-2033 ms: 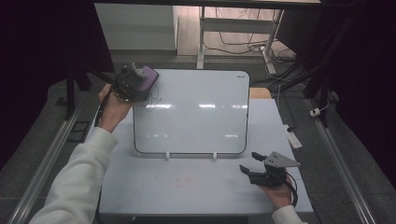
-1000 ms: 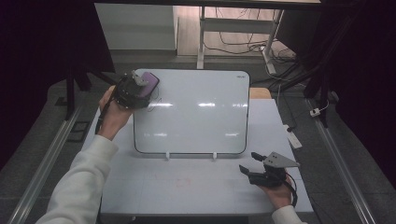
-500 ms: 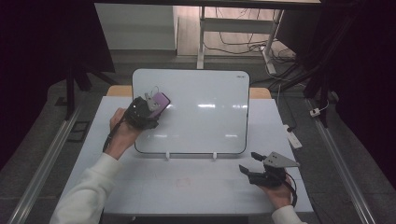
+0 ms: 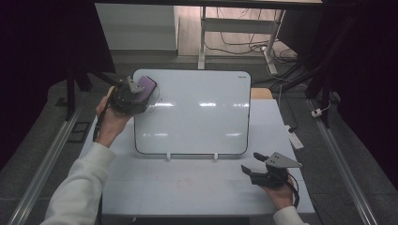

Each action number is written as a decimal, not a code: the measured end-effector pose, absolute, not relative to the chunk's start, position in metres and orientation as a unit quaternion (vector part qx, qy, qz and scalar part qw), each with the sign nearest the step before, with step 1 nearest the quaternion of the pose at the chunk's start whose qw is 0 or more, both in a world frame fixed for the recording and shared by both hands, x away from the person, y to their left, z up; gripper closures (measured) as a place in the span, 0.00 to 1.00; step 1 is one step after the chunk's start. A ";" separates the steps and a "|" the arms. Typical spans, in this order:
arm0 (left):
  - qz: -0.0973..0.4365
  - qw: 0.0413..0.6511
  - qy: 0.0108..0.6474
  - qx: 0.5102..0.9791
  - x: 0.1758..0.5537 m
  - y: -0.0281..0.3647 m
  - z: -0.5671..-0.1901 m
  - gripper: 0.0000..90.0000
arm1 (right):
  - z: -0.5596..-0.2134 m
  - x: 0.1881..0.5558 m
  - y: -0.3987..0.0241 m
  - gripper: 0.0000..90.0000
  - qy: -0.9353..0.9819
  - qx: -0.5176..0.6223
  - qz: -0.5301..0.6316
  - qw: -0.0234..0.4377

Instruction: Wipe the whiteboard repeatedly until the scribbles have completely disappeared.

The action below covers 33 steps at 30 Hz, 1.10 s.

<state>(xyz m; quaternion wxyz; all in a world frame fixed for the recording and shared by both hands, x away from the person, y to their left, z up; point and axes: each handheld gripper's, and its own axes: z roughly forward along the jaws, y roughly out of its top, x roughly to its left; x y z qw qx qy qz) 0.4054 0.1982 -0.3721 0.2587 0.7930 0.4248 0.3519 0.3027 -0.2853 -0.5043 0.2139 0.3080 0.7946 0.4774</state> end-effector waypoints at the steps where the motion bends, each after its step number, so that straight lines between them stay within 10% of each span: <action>1: 0.350 0.261 0.426 0.793 0.407 0.198 -0.371 0.45 | -0.505 0.303 -0.285 0.29 0.796 0.308 0.476 0.213; 15: 0.352 0.222 0.329 0.848 0.384 0.120 -0.408 0.45 | -0.504 0.302 -0.284 0.29 0.796 0.305 0.477 0.215; 33: 0.377 0.233 0.411 0.797 0.425 0.171 -0.358 0.45 | -0.504 0.302 -0.285 0.29 0.792 0.310 0.478 0.221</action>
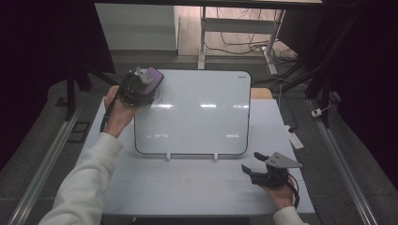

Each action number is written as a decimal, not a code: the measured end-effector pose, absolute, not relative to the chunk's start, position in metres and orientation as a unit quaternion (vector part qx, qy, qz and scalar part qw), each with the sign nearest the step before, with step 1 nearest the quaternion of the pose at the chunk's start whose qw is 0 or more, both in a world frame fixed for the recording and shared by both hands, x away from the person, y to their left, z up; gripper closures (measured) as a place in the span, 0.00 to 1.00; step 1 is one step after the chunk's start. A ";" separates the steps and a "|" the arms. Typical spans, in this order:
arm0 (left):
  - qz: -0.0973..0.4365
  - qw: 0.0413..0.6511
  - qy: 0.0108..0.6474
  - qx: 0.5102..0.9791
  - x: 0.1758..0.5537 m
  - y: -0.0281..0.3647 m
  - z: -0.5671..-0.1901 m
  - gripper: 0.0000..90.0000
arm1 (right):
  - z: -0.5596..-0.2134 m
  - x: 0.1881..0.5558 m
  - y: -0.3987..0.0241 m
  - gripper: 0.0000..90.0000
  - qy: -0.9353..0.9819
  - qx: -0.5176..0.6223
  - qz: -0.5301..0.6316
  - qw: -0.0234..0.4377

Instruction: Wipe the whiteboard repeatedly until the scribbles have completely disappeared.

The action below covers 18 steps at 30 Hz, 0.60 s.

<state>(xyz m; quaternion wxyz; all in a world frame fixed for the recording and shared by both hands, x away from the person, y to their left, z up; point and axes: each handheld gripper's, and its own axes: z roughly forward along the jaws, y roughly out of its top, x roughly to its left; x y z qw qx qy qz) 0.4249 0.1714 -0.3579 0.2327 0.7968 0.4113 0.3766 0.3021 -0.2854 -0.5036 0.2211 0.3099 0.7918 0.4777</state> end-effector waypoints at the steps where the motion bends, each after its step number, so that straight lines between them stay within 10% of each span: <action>1: 0.383 0.223 0.403 0.801 0.425 0.165 -0.360 0.45 | -0.503 0.302 -0.286 0.29 0.791 0.310 0.478 0.222; 18: 0.356 0.220 0.336 0.844 0.413 0.123 -0.376 0.45 | -0.504 0.302 -0.284 0.29 0.794 0.309 0.475 0.219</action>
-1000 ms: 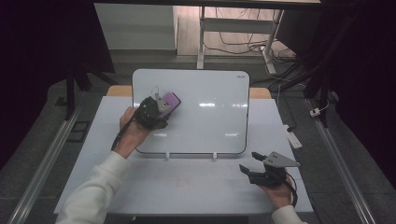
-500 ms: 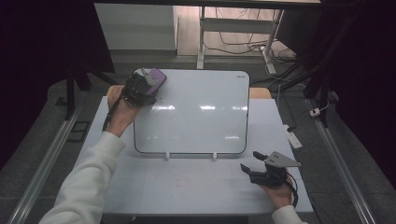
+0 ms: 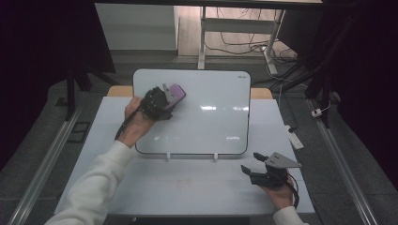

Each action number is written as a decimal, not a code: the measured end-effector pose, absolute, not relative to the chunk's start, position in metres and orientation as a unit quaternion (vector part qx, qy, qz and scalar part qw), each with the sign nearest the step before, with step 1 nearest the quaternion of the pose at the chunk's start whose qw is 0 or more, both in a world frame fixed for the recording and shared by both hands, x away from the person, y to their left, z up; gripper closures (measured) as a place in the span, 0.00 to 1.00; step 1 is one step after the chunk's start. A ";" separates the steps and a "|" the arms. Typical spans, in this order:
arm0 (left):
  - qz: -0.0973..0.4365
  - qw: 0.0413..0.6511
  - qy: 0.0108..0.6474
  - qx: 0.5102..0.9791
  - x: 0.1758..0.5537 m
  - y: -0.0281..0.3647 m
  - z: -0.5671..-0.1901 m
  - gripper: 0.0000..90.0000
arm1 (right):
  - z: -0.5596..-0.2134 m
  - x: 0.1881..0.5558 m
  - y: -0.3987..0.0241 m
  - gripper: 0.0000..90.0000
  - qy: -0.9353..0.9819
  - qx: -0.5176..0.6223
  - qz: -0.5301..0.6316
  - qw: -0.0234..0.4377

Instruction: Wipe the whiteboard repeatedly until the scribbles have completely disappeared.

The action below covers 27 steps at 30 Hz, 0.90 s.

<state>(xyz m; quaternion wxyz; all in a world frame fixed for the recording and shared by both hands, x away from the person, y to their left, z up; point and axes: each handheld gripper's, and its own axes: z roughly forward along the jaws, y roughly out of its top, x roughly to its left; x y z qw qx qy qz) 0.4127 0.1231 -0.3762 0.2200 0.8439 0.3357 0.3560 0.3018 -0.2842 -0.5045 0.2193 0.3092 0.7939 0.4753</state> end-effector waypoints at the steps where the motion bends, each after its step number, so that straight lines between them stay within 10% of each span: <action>1: 0.363 0.224 0.350 0.834 0.418 0.131 -0.369 0.45 | -0.504 0.301 -0.284 0.29 0.793 0.309 0.476 0.220; 11: 0.385 0.213 0.364 0.821 0.431 0.145 -0.353 0.45 | -0.504 0.302 -0.285 0.29 0.793 0.310 0.476 0.218; 27: 0.359 0.197 0.314 0.856 0.363 0.144 -0.432 0.45 | -0.504 0.302 -0.283 0.29 0.795 0.307 0.476 0.219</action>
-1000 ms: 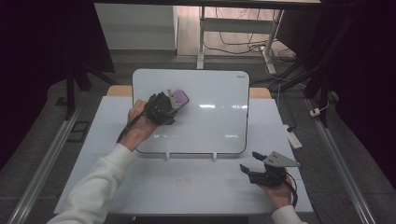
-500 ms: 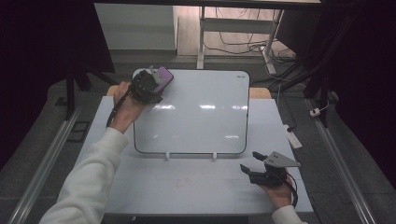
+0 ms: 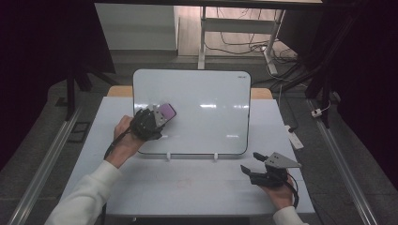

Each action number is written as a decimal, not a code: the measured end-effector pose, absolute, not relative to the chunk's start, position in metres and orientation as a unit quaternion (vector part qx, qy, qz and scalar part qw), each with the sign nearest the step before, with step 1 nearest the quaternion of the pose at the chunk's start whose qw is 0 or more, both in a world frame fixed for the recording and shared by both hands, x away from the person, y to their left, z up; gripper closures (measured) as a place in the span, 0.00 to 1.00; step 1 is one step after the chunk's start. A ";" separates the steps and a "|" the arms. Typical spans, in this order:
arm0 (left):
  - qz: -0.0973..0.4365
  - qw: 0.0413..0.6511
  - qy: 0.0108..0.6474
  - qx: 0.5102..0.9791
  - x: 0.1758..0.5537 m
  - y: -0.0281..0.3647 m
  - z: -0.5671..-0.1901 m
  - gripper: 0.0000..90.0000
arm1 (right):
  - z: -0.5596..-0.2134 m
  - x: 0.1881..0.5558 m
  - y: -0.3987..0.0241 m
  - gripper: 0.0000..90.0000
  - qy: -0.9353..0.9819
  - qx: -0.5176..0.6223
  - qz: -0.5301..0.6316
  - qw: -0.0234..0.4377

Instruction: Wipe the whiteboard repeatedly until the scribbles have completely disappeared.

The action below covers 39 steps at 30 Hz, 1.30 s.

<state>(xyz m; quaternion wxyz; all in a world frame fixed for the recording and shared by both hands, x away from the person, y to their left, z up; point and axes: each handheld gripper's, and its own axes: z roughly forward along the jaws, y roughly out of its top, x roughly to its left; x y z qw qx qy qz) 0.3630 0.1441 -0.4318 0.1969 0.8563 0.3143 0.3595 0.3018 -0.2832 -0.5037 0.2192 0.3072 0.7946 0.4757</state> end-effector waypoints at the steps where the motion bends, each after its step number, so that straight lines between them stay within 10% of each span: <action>1: 0.357 0.203 0.322 0.853 0.363 0.149 -0.431 0.45 | -0.504 0.302 -0.283 0.29 0.794 0.307 0.476 0.219; 18: 0.376 0.234 0.385 0.810 0.423 0.169 -0.365 0.45 | -0.502 0.300 -0.284 0.29 0.793 0.308 0.477 0.223; 39: 0.273 0.317 0.317 0.851 0.358 0.155 -0.397 0.45 | -0.498 0.301 -0.279 0.29 0.793 0.301 0.481 0.222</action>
